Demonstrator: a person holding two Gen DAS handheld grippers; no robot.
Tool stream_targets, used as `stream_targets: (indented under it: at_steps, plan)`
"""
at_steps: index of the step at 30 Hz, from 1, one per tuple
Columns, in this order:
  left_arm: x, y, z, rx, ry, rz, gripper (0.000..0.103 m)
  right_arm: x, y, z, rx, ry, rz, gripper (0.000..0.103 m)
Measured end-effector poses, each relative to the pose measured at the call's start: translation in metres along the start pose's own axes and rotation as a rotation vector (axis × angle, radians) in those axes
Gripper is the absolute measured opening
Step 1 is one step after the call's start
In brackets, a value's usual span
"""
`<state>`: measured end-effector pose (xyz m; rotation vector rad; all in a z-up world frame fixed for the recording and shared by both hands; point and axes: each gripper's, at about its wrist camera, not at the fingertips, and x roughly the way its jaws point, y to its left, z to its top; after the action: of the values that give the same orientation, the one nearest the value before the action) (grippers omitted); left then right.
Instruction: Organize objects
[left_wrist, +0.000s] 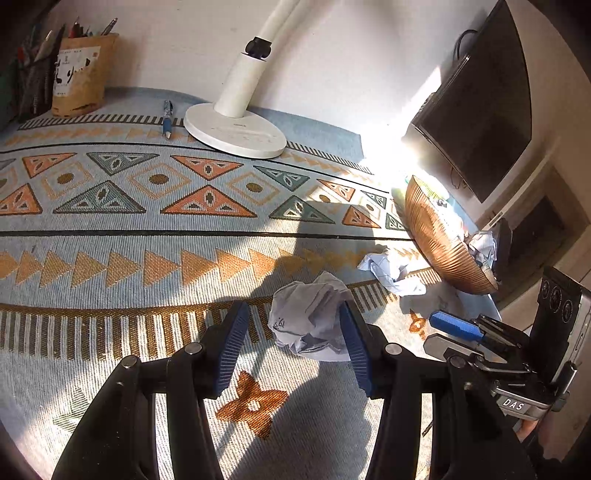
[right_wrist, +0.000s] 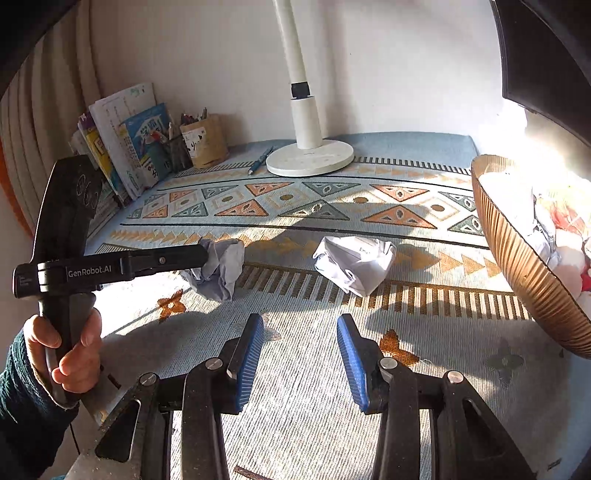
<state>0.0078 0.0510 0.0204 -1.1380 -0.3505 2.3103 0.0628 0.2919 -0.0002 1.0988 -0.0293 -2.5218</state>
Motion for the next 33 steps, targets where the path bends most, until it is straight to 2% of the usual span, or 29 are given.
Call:
stream_targets:
  at_steps: [2, 3, 5, 7, 8, 10, 12, 15, 17, 18, 19, 20, 21, 22, 28, 31, 33]
  plan:
    - [0.000, -0.004, -0.002, 0.023, 0.004, -0.008, 0.048, -0.009, -0.001, -0.001, 0.014, -0.036, -0.005, 0.042]
    - [0.000, -0.006, -0.003, 0.035, 0.003, -0.016, 0.049, -0.012, -0.001, -0.001, 0.017, -0.050, -0.024, 0.047]
    - [-0.001, -0.010, -0.004, 0.059, 0.010, -0.055, 0.058, -0.014, -0.004, 0.004, 0.038, -0.066, -0.075, 0.086]
    - [-0.004, -0.017, -0.006, 0.091, 0.005, -0.067, 0.092, -0.012, -0.009, 0.011, 0.061, -0.078, -0.069, 0.088]
    - [-0.007, -0.020, -0.006, 0.103, -0.017, -0.038, 0.099, -0.007, -0.012, 0.016, 0.076, -0.067, -0.062, 0.088]
    - [-0.008, -0.027, -0.007, 0.136, -0.041, 0.004, 0.102, 0.010, -0.018, 0.027, 0.105, -0.016, -0.066, 0.088]
    - [0.001, -0.032, -0.006, 0.153, -0.002, 0.042, 0.102, 0.030, -0.024, 0.036, 0.129, 0.028, -0.070, 0.088]
    - [0.016, -0.042, -0.003, 0.203, 0.041, 0.109, 0.101, 0.054, -0.034, 0.040, 0.192, 0.079, -0.023, 0.080]
    - [0.023, -0.046, -0.001, 0.219, 0.053, 0.134, 0.098, 0.061, -0.038, 0.039, 0.222, 0.095, 0.002, 0.069]
    - [0.026, -0.046, -0.001, 0.222, 0.066, 0.133, 0.084, 0.059, -0.037, 0.040, 0.214, 0.082, -0.016, 0.065]
    - [0.031, -0.044, 0.000, 0.218, 0.093, 0.127, 0.068, 0.058, -0.037, 0.041, 0.212, 0.075, -0.009, 0.052]
    - [0.036, -0.043, -0.001, 0.213, 0.115, 0.126, 0.059, 0.060, -0.037, 0.040, 0.216, 0.080, 0.017, 0.027]
    - [0.037, -0.042, -0.001, 0.212, 0.120, 0.125, 0.048, 0.064, -0.039, 0.039, 0.227, 0.102, 0.040, 0.025]
    - [0.035, -0.042, 0.000, 0.209, 0.110, 0.116, 0.046, 0.064, -0.040, 0.038, 0.236, 0.101, 0.047, 0.024]
    - [0.023, -0.052, 0.002, 0.210, 0.067, 0.096, 0.044, 0.028, -0.030, 0.033, 0.185, -0.019, 0.076, 0.024]
    - [0.014, -0.078, 0.015, 0.230, 0.025, 0.040, 0.044, -0.006, -0.025, 0.034, 0.150, -0.088, 0.034, 0.024]
    - [0.010, -0.104, 0.031, 0.273, -0.010, 0.007, 0.044, -0.042, -0.026, 0.043, 0.101, -0.172, -0.028, 0.024]
